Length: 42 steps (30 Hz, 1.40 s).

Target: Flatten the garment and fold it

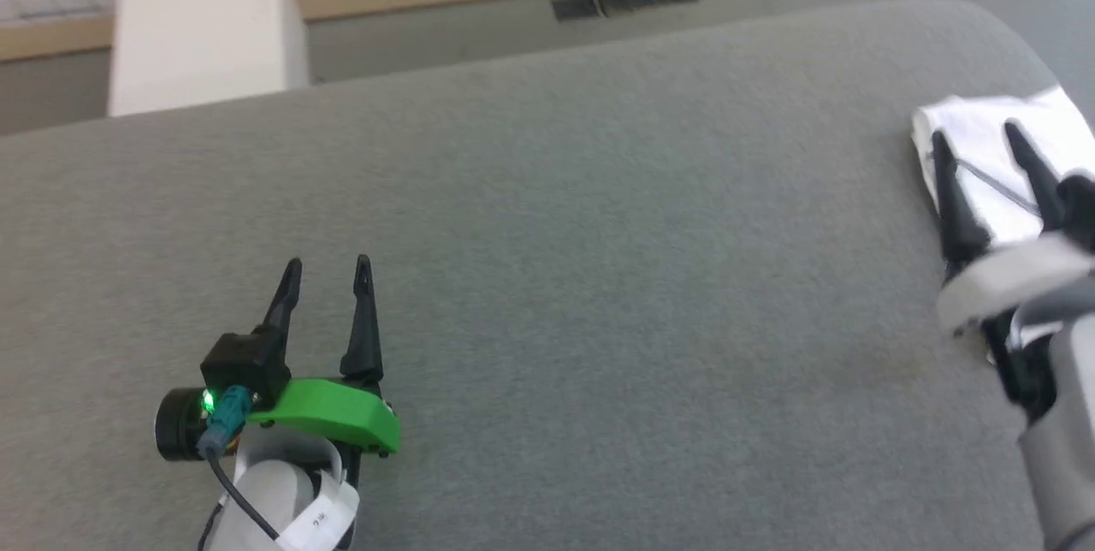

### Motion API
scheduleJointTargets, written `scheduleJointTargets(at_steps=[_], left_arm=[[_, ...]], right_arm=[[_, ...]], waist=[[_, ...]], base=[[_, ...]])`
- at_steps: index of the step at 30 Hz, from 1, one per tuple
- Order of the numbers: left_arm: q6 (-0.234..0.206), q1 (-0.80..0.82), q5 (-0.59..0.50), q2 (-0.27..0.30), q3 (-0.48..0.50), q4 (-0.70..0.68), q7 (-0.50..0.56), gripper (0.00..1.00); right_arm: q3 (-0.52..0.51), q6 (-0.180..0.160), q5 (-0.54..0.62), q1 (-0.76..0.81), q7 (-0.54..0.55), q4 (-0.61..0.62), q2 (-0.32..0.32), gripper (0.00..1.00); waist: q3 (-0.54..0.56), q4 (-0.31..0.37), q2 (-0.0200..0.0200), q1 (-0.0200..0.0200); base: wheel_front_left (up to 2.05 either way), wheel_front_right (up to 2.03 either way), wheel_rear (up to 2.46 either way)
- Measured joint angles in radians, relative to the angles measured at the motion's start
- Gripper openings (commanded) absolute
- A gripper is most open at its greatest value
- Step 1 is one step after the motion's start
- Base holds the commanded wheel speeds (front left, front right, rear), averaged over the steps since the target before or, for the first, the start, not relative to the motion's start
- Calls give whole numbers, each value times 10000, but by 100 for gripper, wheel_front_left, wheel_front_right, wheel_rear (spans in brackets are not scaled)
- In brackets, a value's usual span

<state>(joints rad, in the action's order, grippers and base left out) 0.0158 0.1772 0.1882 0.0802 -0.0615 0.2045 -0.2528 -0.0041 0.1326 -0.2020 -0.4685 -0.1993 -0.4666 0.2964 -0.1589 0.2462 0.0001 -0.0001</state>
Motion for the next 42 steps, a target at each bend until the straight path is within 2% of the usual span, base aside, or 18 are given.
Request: scheduleJointTargets(at_steps=[4,9,18,29,42], left_arm=[[-81,-216,105,-86,-58,52,-40,100],[-86,-412,203,-153,-128,-48,-42,100],[-94,-849,244,-219,-171,-207,-42,100],[-224,-1002,322,-251,-222,-401,-42,100],[-387,-1050,360,-263,-316,-525,-42,100]], right_arm=[[-31,0,-209,1306,-132,1434,-357,100],[-293,-2,-109,2508,-249,2610,-807,100],[-364,-2,688,3741,-297,3712,-1567,100],[-807,-2,800,4554,-196,4314,-2079,100],[-788,-2,865,4638,-31,4541,-2196,100]], waist=[[404,-512,0,0],[779,-1105,0,0],[1095,-1779,0,0],[1020,-1902,0,0],[988,-1840,0,0]], base=[[0,0,0],[0,0,0],[0,0,0],[0,0,0],[0,0,0]])
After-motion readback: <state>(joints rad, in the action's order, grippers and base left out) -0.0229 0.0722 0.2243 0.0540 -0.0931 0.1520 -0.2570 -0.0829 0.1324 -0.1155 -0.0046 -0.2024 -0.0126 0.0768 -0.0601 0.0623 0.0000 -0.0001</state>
